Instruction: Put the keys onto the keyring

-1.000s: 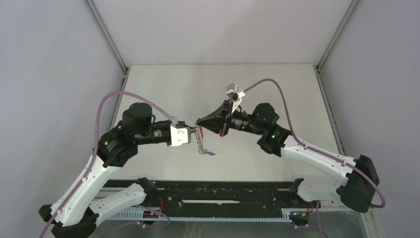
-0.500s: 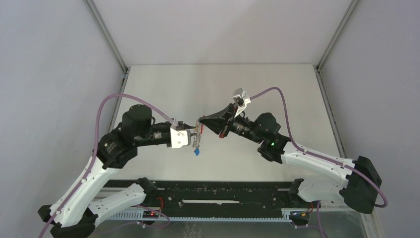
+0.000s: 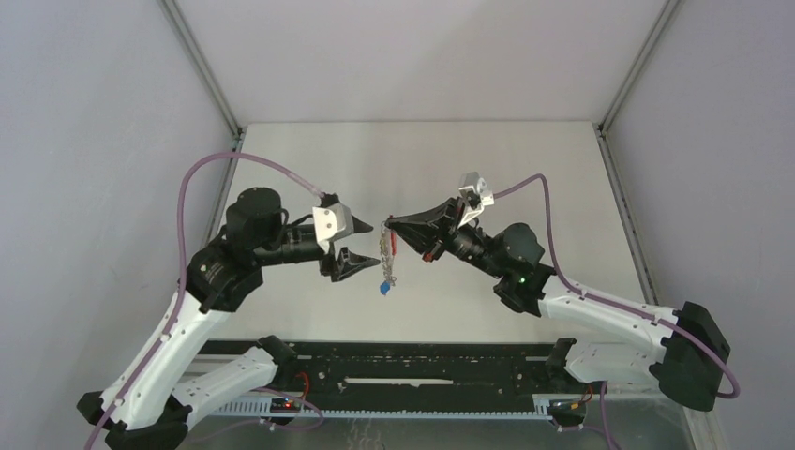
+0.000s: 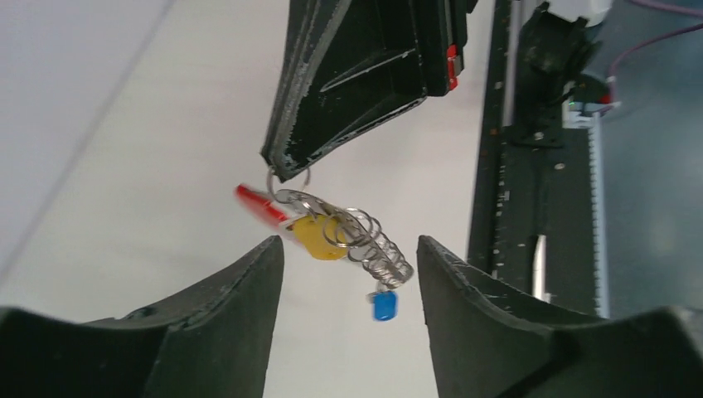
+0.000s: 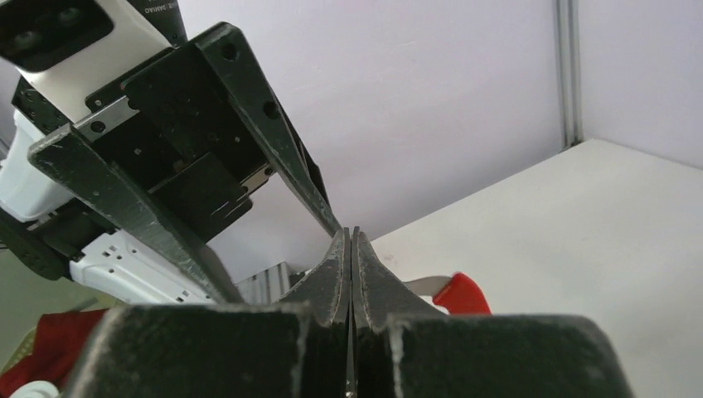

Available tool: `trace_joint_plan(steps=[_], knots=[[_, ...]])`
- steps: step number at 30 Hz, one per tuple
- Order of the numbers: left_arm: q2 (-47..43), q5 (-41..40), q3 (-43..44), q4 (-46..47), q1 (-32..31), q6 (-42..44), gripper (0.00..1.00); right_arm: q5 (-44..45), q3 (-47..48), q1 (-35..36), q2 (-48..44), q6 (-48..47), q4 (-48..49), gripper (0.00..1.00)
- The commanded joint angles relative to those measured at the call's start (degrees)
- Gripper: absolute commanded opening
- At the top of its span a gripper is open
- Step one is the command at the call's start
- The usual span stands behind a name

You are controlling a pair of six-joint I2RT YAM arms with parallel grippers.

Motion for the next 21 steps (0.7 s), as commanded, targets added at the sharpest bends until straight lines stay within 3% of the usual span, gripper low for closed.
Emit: trace_joint_plan(steps=[1,6,10,16,21], knots=[[0.8,6.5,-0.1,2.0,1.0,-8.5,0.67,2.8,1.9,0.2,-2.0,-4.6,-0.9,0.00],[0.3,1.6,-1.6,3.5,1.1,-9.1,0.73,-1.0,2.2,-3.8,-2.0,-2.6,-4.5,0.00],[1.8,-5.1,-0.7,1.9,1.3,-9.3,0.89,-6.3,2.3,-7.1,-1.4,-0.6,-5.2,0.00],[4.7,-11.3,2.1,0.6,8.4,-14.5,1.00,-8.4,3.0,-9.6,0.0,0.1,-10.4,0.00],[3.9,-1.9,-3.0,-0.7,12.1,-16.6,1.00,-7.1,5.1,-8.1,3.2,1.1,-10.1,0.00]])
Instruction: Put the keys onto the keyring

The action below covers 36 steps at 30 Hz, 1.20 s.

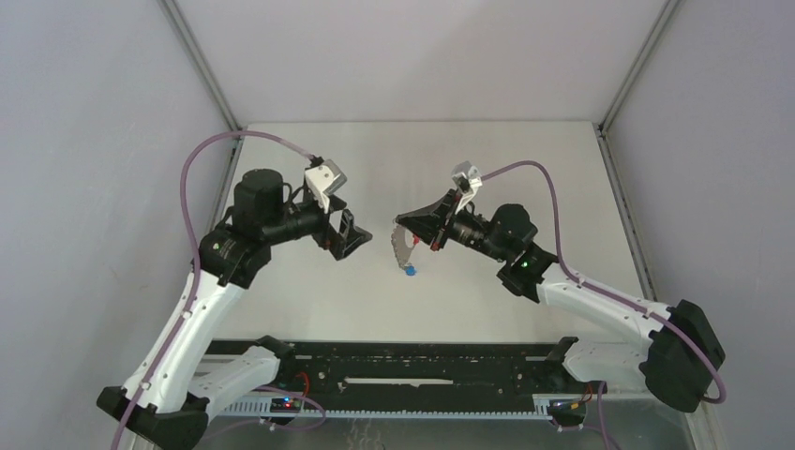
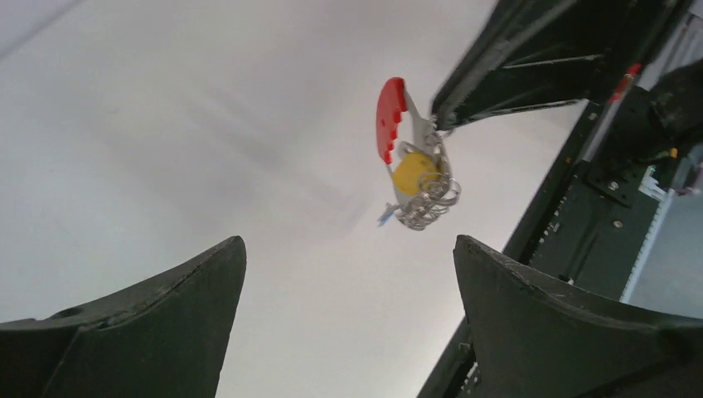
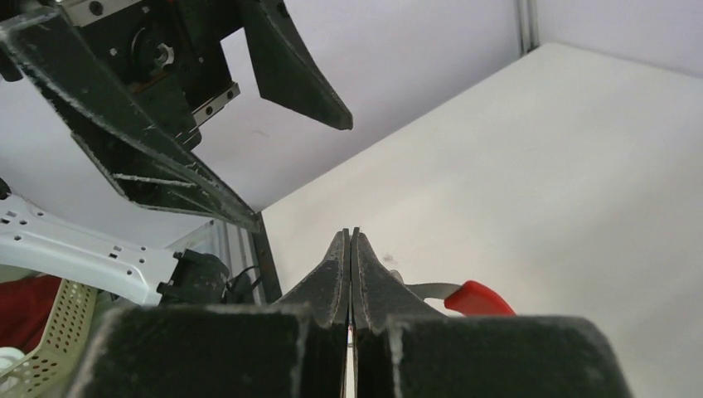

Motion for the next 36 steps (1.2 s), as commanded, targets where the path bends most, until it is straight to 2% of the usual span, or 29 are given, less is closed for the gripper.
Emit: trace_joint_plan(steps=[1,4,7,13,15,21,25,30,32,35,36], knots=[[-3.6,7.9,-5.6,1.8,1.0,-4.3,1.00,2.1,5.4,2.2,2.3,1.3,0.1,0.00],[-8.7,9.8,-13.3,10.8,-2.0,-7.0,1.00,9.0,9.5,5.6,3.9,-0.9,-3.6,0.00],[-10.5,7.6,-15.4,12.4,-6.6,-6.9,1.00,15.0,11.5,8.2,5.1,-1.6,-4.4,0.00],[-9.3,-8.0,-17.2,15.0,-7.8,-2.4,0.99,18.0,11.7,11.4,4.8,-0.5,-1.1,0.00],[-9.4,-9.8,-18.1,16.9,-7.9,-1.1,0.90,17.8,11.7,11.9,4.4,0.6,-0.4,0.00],[-7.1,-3.4,-18.7,19.1,-7.9,-2.6,0.64,17.2,11.8,12.4,3.5,2.7,0.8,0.00],[-6.3,-3.9,-18.6,19.9,-7.9,-1.7,0.43,17.6,11.7,12.5,2.6,2.8,-0.4,0.00],[-4.4,-5.4,-18.3,20.6,-7.9,-2.1,0.42,17.5,11.7,13.2,2.3,3.6,-1.1,0.00],[-3.7,-5.6,-18.4,21.3,-7.9,-2.1,0.31,17.9,11.7,13.6,2.2,3.4,-1.8,0.00],[-3.5,-7.5,-18.9,22.2,-7.9,0.1,0.09,18.8,11.7,13.7,1.5,3.1,-3.9,0.01],[-3.5,-7.9,-19.0,22.2,-7.9,2.0,0.03,18.9,11.7,13.7,1.1,3.1,-4.6,0.06]])
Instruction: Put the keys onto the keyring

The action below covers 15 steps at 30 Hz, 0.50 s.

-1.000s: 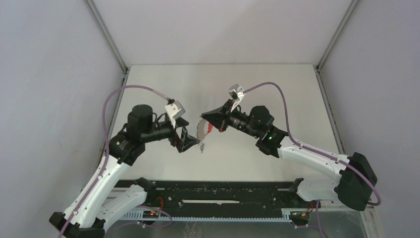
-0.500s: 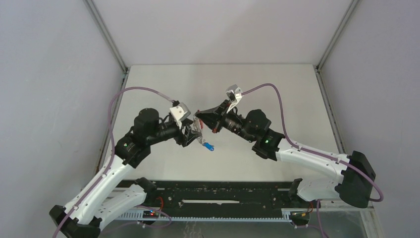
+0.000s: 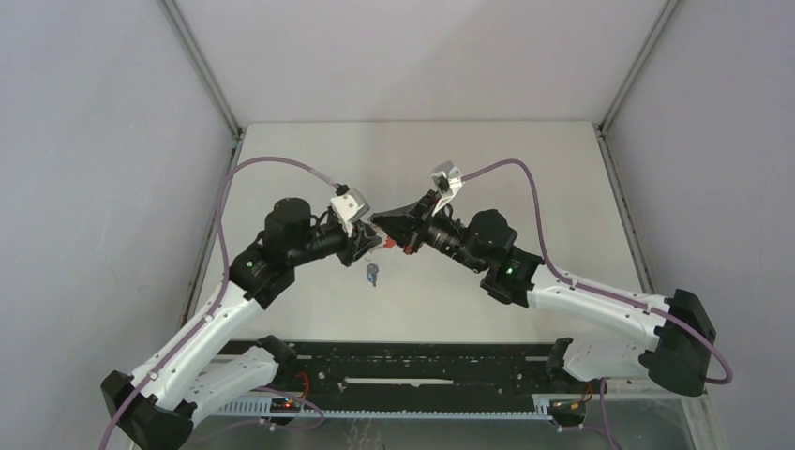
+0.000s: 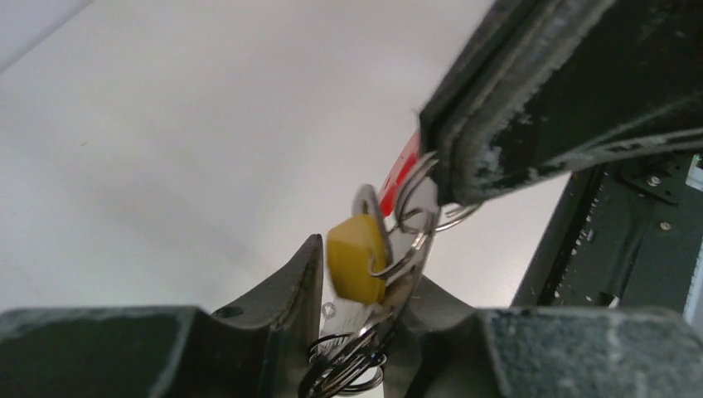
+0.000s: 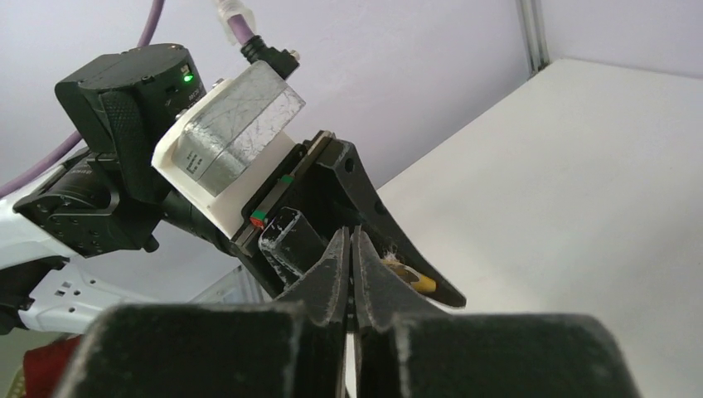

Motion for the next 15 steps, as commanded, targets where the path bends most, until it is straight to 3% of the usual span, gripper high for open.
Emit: trace_joint_plan(steps=[1,6,10,15], knots=[[0.0,-3.3,-0.8,3.0,-0.2,5.8,0.01,3.2,2.3,0.6,-3.3,0.9,-0.7,0.12],[-0.4,-4.0,-1.8,3.8,-0.1,20.8,0.00,6.3,2.3,-1.3,-7.2,0.5,-8.0,0.55],[1.4,-12.0,-4.1,10.5,-0.1,30.2,0.00,7.4,1.2,-5.3,-11.8,0.7,-15.2,0.66],[13.6,-25.7,0.0,13.9,-0.1,38.9,0.00,9.5,-3.3,-12.7,-18.4,3.7,-21.2,0.77]])
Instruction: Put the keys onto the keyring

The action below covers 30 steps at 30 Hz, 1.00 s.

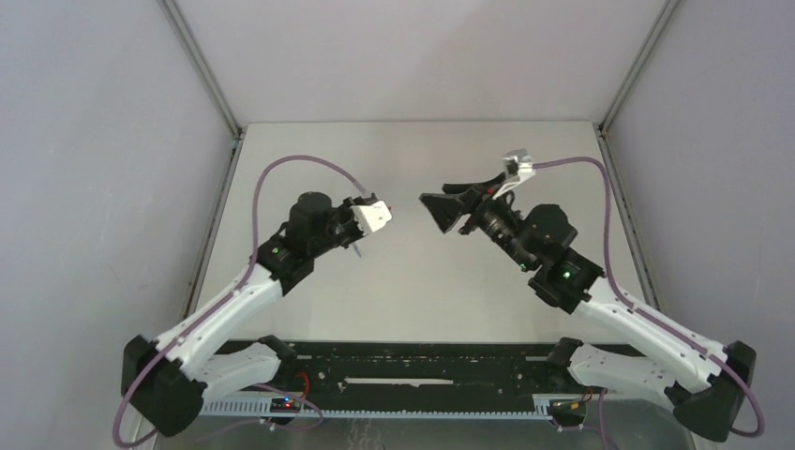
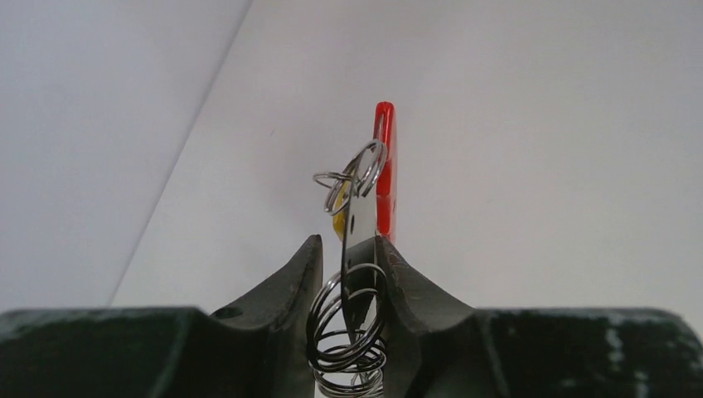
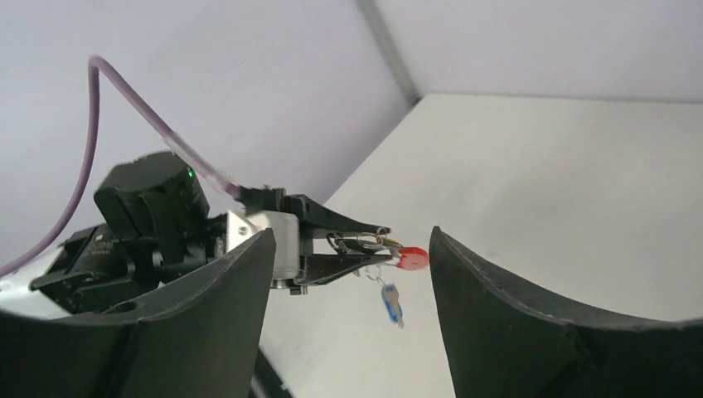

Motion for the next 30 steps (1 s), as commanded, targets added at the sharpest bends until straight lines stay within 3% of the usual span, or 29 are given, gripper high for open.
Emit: trace_joint_plan(steps=[1,7,12,17,28,30], knots=[[11.4,-14.9,5.4,7.0,-0.1,11.4,0.00,3.8,-4.0,-5.9,-5.9,3.0,-6.8,0.80],[27.6,-20.2,13.9,7.0,-1.9,20.0,0.00,4.6,-11.3,-13.8,-12.4,6.9,-9.7,0.99],[39.9,-26.2,20.6,9.7,-4.4,24.3,0.00,2.9,-15.3,-18.8,-15.9,8.9,-10.5,1.00],[49.0,-33.0,21.9,12.9,-8.7,26.2,0.00,0.0,-16.5,-23.7,-16.8,10.5,-12.3,1.00],[58.9,-41.2,23.4,8.8,-15.5,21.3,0.00,-2.5,-16.5,-27.5,-19.4,11.6,-15.8,1.00],[59.8,-41.7,24.0,6.1,-16.3,19.7,0.12,-2.7,-16.5,-27.5,-19.8,11.5,-16.1,1.00]])
